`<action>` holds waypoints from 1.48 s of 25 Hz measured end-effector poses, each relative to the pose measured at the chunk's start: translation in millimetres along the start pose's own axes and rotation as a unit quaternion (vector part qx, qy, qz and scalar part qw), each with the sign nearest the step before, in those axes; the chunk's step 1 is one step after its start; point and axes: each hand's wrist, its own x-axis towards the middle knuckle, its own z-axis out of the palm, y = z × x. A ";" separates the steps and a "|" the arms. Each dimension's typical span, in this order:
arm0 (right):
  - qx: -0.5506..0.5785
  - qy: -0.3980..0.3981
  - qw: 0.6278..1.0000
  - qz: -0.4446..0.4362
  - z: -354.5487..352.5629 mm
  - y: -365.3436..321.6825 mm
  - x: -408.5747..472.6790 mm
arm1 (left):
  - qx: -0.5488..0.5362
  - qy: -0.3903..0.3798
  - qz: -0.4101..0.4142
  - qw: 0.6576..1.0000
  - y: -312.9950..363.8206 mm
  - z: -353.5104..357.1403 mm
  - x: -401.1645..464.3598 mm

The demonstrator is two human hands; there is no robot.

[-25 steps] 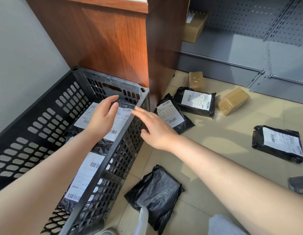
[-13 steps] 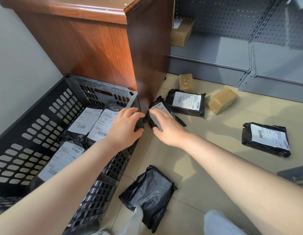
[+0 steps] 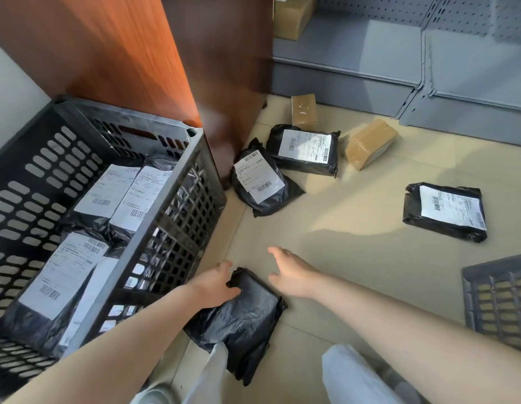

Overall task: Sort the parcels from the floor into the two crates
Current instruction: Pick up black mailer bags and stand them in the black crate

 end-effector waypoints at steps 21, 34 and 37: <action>0.606 0.025 0.742 0.286 50.2 18.7 -5.8 | -0.404 -0.093 -0.196 0.889 6.9 31.3 12.1; 0.629 0.068 0.733 0.250 9.9 0.4 -1.7 | -0.643 -0.030 -0.172 0.746 25.6 -17.5 -0.4; 0.610 0.077 0.757 0.220 2.3 4.4 -2.4 | -0.669 -0.069 -0.130 0.728 15.5 -22.7 -6.3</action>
